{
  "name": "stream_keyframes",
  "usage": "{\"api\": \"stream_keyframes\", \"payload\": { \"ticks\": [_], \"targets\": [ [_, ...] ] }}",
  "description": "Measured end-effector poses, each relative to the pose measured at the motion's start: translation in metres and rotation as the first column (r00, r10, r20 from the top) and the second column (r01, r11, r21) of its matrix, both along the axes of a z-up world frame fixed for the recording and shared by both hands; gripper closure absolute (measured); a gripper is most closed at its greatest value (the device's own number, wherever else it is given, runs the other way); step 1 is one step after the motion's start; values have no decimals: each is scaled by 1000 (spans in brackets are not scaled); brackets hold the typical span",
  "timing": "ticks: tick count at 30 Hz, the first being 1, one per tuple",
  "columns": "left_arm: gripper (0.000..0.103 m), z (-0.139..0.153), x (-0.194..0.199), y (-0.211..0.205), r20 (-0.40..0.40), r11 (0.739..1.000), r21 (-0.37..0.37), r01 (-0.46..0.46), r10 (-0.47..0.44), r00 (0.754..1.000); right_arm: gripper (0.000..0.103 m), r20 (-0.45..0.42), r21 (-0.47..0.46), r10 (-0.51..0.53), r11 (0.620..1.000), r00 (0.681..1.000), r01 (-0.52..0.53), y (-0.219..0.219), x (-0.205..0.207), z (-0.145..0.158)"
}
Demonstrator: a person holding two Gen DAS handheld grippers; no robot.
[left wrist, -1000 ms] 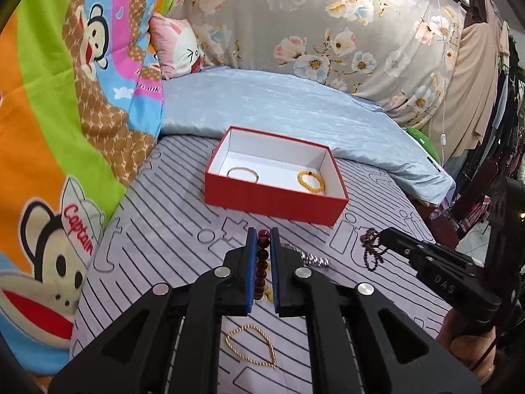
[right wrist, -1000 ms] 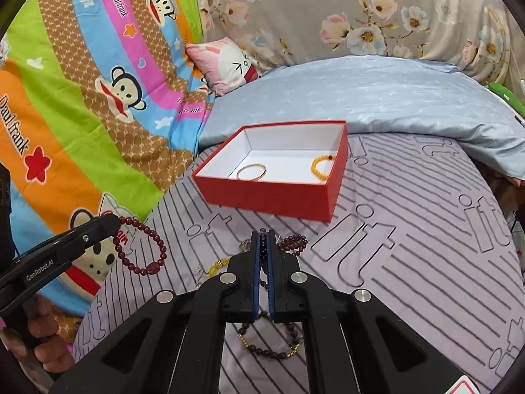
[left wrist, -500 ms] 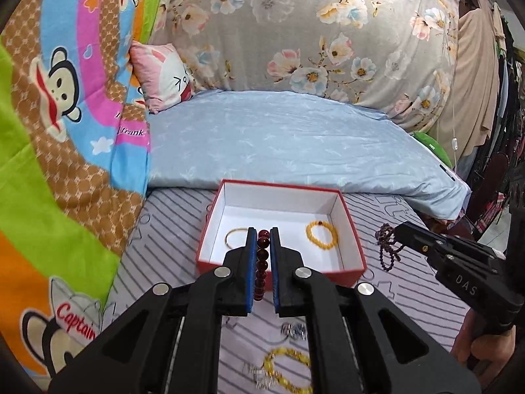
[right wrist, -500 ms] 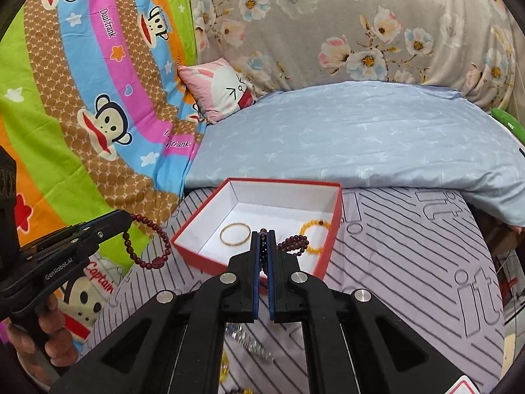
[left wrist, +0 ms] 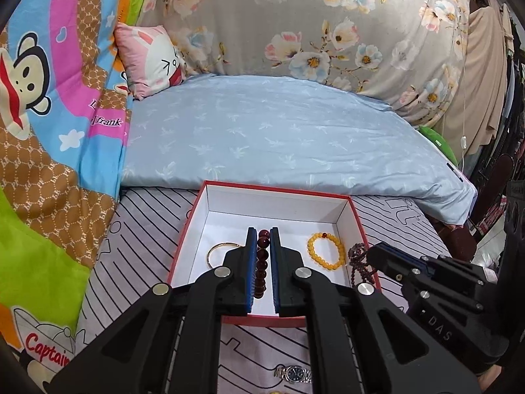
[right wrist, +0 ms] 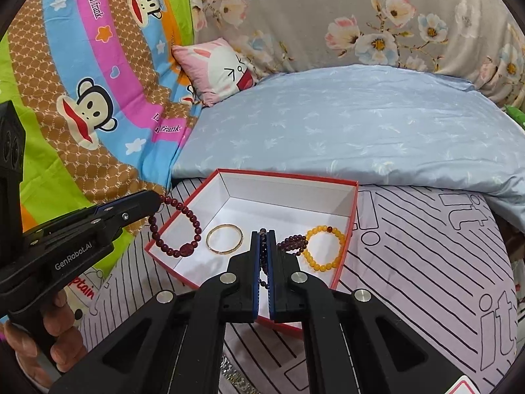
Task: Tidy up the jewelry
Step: 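Carry both bead bracelets into the red box and open both grippers, then move both grippers back over the remaining jewelry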
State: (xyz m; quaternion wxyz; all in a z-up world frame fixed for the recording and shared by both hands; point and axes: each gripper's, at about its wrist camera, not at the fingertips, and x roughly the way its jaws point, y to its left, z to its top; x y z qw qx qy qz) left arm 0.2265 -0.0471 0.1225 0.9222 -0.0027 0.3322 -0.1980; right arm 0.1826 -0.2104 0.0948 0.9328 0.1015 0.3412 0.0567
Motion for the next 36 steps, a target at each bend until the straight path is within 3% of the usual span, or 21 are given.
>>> {"api": "stream_keyframes", "payload": {
  "ticks": [11, 14, 15, 30, 36],
  "targets": [
    [95, -20, 20, -10, -31, 1000, 22, 2, -2, 1000, 99, -37, -3, 1, 1000, 999, -1, -2, 15, -20],
    [67, -25, 24, -9, -38, 999, 33, -27, 28, 999, 92, -18, -21, -12, 1000, 1000, 11, -2, 13, -18],
    [61, -26, 25, -8, -34, 999, 35, -37, 38, 999, 92, -12, -19, -14, 1000, 1000, 14, -2, 11, -17],
    [61, -28, 11, 20, -27, 994, 60, -95, 97, 995, 90, -1, -28, -10, 1000, 1000, 10, 5, -9, -8],
    [61, -27, -12, 28, -26, 993, 65, -96, 98, 995, 84, 4, -40, 0, 999, 1000, 0, 12, -33, -8]
  ]
}}
